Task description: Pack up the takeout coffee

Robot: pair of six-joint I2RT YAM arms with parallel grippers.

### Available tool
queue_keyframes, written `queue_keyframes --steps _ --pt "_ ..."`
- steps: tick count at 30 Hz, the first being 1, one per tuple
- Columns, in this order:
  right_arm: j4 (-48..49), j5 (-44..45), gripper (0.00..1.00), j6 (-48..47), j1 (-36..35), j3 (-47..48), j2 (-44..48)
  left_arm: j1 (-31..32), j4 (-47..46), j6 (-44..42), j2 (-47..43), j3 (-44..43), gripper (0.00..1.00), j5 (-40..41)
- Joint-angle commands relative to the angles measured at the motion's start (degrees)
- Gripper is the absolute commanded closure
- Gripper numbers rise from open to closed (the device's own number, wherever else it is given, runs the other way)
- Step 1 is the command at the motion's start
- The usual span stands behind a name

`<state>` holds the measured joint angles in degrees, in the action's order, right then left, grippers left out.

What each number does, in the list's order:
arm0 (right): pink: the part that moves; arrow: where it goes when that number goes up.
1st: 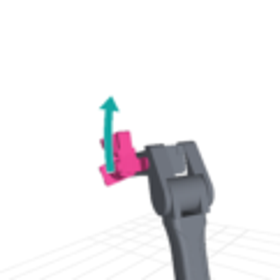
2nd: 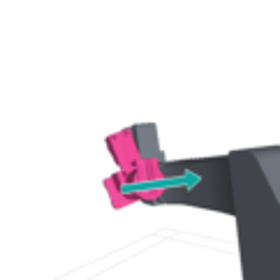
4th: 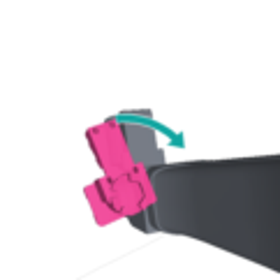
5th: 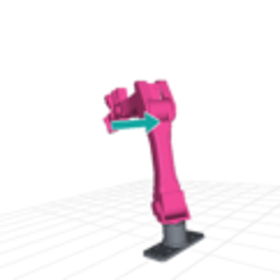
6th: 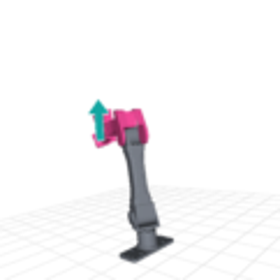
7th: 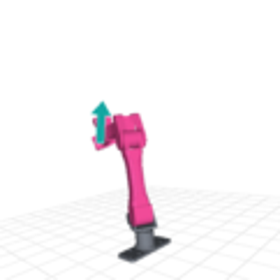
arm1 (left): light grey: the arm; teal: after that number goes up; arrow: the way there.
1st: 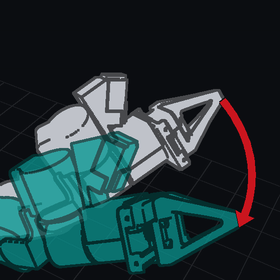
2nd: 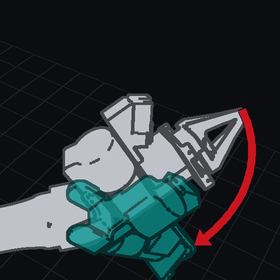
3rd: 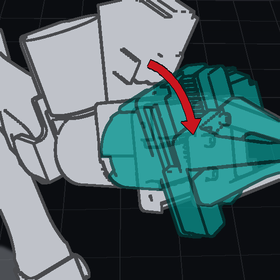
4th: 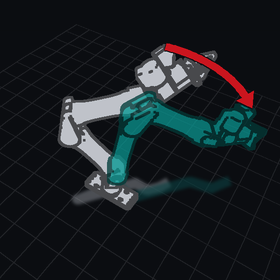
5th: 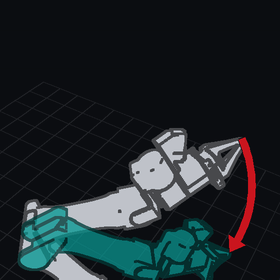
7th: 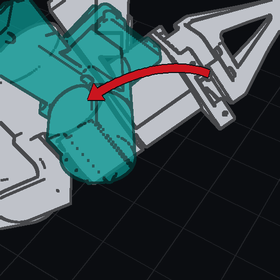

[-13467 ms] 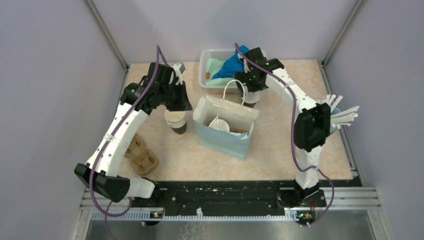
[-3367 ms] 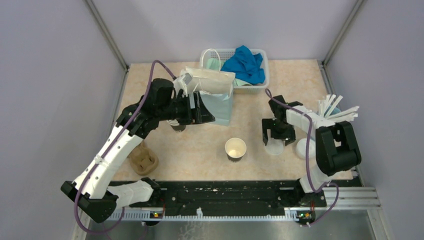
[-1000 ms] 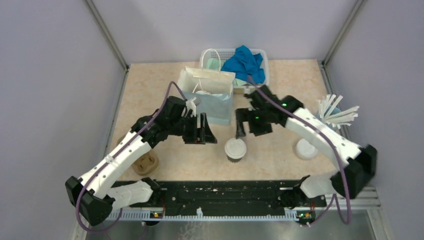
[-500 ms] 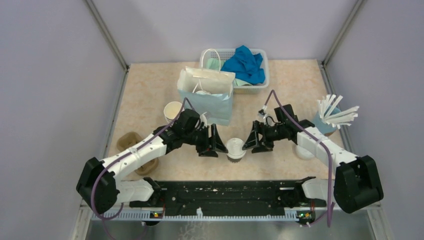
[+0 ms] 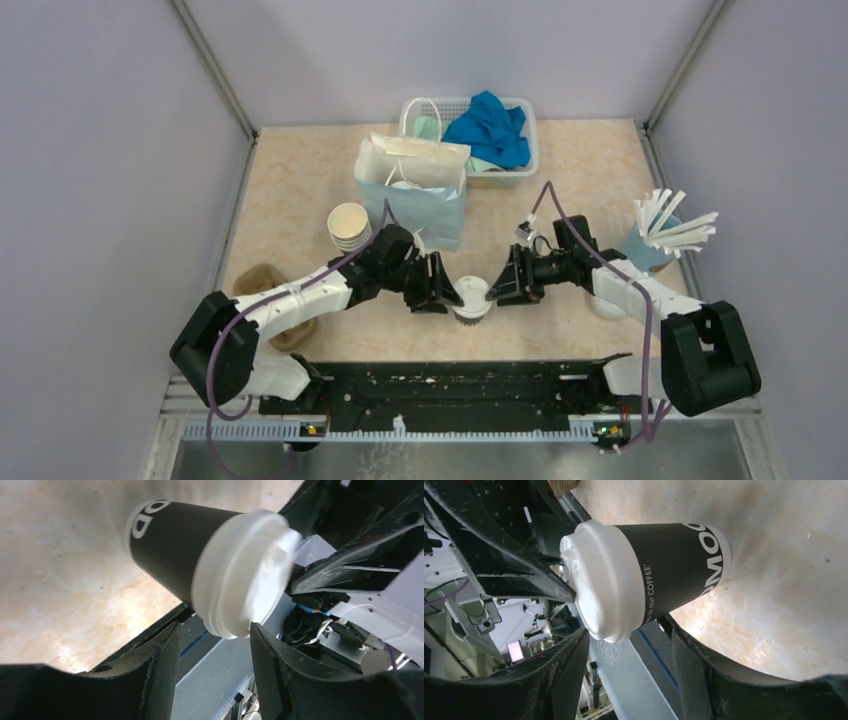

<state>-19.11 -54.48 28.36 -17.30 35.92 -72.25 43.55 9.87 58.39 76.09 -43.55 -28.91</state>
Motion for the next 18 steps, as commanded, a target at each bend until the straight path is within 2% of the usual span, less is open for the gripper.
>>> queue_keyframes --steps 1,8,11,14,18 --pt "7.76 -2.8 0.4 1.36 0.72 -2.55 -2.23 0.13 -2.04 -1.4 0.77 2.98 0.42 3.69" --pt "17.2 -1.6 0.45 6.28 2.78 -10.17 -5.45 0.05 -1.85 -1.47 0.61 9.42 0.46 5.47" --pt "11.59 -2.12 0.43 5.12 2.8 -7.0 -2.91 0.04 -0.52 -3.98 0.16 5.41 0.42 4.84" --pt "5.92 -3.57 0.35 4.57 3.29 -2.03 0.74 0.04 3.76 -6.82 0.16 -1.28 0.34 4.69" --pt "-0.11 -5.83 0.26 0.97 3.52 0.68 2.46 -0.57 3.74 -6.34 0.57 -5.08 0.29 3.57"
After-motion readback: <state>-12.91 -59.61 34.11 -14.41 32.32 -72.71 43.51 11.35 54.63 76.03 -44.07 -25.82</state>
